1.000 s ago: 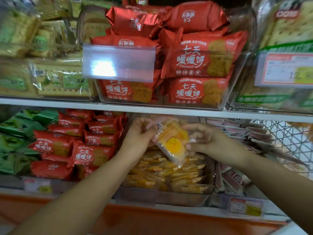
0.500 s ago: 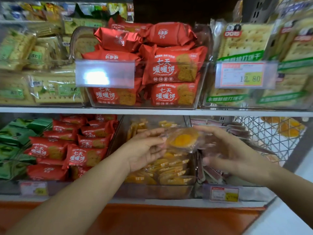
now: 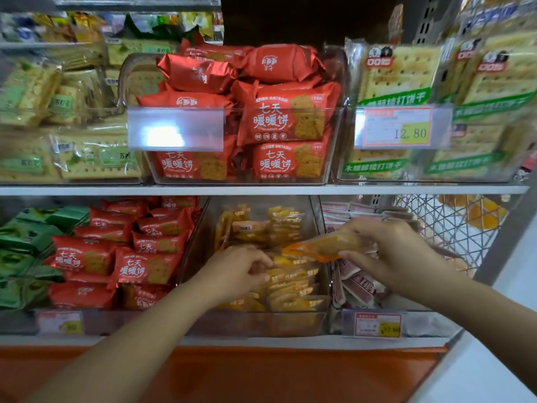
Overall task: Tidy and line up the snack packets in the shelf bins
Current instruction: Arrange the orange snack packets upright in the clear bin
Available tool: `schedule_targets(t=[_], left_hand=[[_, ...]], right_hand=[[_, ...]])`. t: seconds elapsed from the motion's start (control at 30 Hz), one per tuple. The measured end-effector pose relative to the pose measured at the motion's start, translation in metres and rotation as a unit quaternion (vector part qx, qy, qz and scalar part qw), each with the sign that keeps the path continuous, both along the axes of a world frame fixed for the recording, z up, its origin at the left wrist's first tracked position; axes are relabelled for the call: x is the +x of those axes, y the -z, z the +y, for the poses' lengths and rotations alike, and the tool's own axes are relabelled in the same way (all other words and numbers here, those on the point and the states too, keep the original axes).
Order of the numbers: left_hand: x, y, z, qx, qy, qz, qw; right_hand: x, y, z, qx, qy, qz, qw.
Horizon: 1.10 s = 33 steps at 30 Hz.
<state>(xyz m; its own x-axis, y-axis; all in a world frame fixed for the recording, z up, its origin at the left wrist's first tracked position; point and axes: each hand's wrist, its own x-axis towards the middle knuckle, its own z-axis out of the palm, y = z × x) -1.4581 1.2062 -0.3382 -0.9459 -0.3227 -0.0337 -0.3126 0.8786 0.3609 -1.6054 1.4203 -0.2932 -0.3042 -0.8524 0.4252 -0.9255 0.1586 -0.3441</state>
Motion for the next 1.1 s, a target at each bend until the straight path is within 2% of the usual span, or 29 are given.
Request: schedule_targets(t=[0.13,0.33,0.43,0.57,0.63,0.73,0.8,0.83,0.87,0.93,1.03,1.1], left_hand=[[-0.010,0.009,0.001,-0.035,0.016,0.012,0.999],[-0.013,0.025,-0.002,-0.040,0.047,0.024,0.998],[-0.013,0.028,-0.005,-0.012,0.043,-0.011,0.999],[-0.009,0.028,-0.010,-0.023,0.062,-0.010,0.998],[-0.004,0.026,-0.015,-0.015,0.062,0.009,0.998],[0.003,0.020,-0.030,0.035,0.028,0.107,0.993],[0.005,0.014,-0.040,0.060,-0.021,0.174,0.983],[0.003,0.013,-0.044,0.073,-0.033,0.181,0.980],[0.000,0.012,-0.044,0.086,-0.032,0.171,0.981],[-0.008,0.013,-0.037,0.099,-0.007,0.116,0.988],[-0.017,0.023,-0.022,0.037,0.042,0.048,0.997],[-0.017,0.026,-0.020,0.021,0.049,0.049,0.997]], right_hand=[[-0.002,0.004,-0.016,0.062,-0.016,-0.013,0.998],[-0.011,0.000,-0.039,0.089,0.013,0.041,0.995],[-0.009,0.002,-0.057,0.173,0.012,0.073,0.982],[-0.011,0.018,-0.079,0.229,0.039,0.145,0.962],[-0.012,0.026,-0.085,0.243,0.049,0.221,0.943],[-0.007,0.032,-0.086,0.289,0.022,0.313,0.904],[-0.004,0.029,-0.083,0.272,0.005,0.316,0.909],[-0.004,0.029,-0.081,0.221,0.001,0.322,0.921],[-0.005,0.030,-0.080,0.178,0.011,0.330,0.927],[-0.003,0.039,-0.079,0.155,0.029,0.314,0.936],[0.004,0.067,-0.073,0.246,0.010,0.254,0.935],[0.005,0.070,-0.068,0.260,-0.011,0.237,0.936]])
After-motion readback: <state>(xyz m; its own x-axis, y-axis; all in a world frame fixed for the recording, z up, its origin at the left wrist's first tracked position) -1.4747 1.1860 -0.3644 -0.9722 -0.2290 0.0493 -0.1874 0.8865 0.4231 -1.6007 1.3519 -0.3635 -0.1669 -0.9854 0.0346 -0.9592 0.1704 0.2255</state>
